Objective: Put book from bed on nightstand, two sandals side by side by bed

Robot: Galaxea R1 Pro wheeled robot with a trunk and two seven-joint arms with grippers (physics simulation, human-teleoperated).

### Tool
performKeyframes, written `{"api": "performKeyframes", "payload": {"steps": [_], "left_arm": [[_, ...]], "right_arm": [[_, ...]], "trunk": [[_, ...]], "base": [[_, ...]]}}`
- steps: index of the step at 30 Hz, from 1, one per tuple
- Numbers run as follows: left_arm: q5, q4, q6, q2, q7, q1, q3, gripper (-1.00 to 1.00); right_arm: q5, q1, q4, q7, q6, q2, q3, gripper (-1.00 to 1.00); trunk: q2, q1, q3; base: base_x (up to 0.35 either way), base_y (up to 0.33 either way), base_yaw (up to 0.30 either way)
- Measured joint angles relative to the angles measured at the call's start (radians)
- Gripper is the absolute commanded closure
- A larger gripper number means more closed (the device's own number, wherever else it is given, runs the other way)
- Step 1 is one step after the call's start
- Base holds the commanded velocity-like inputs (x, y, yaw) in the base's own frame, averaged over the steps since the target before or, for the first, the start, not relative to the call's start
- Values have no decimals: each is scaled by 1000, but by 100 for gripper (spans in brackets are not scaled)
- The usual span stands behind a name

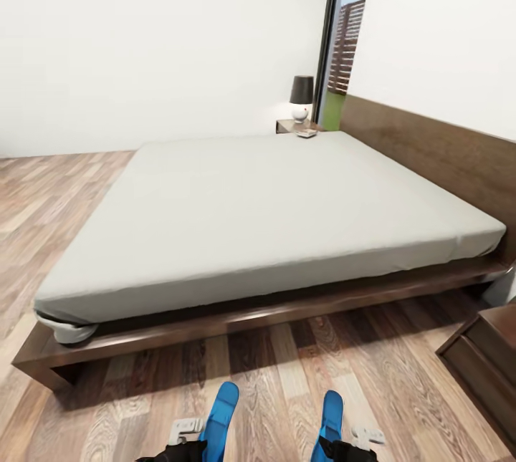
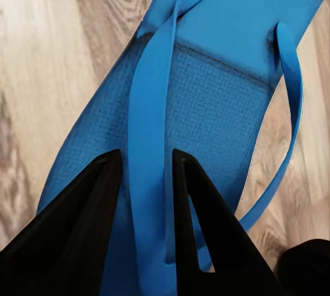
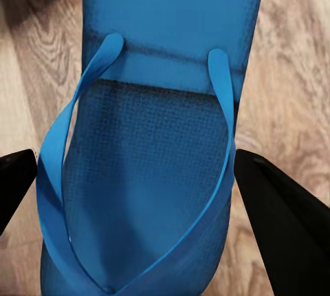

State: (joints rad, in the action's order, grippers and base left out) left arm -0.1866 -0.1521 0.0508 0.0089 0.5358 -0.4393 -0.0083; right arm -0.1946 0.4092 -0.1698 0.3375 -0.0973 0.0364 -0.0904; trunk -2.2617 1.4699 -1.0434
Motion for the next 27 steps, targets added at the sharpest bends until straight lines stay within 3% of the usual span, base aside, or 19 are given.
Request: {"api": "performKeyframes", "payload": {"steps": [27], "left_arm": [[0, 0, 0, 0, 0, 0, 0, 100]], "right_arm": [[0, 0, -2, -1, 1, 2, -5, 100]], "trunk": [[0, 0, 0]], "base": [[0, 0, 287]]}}
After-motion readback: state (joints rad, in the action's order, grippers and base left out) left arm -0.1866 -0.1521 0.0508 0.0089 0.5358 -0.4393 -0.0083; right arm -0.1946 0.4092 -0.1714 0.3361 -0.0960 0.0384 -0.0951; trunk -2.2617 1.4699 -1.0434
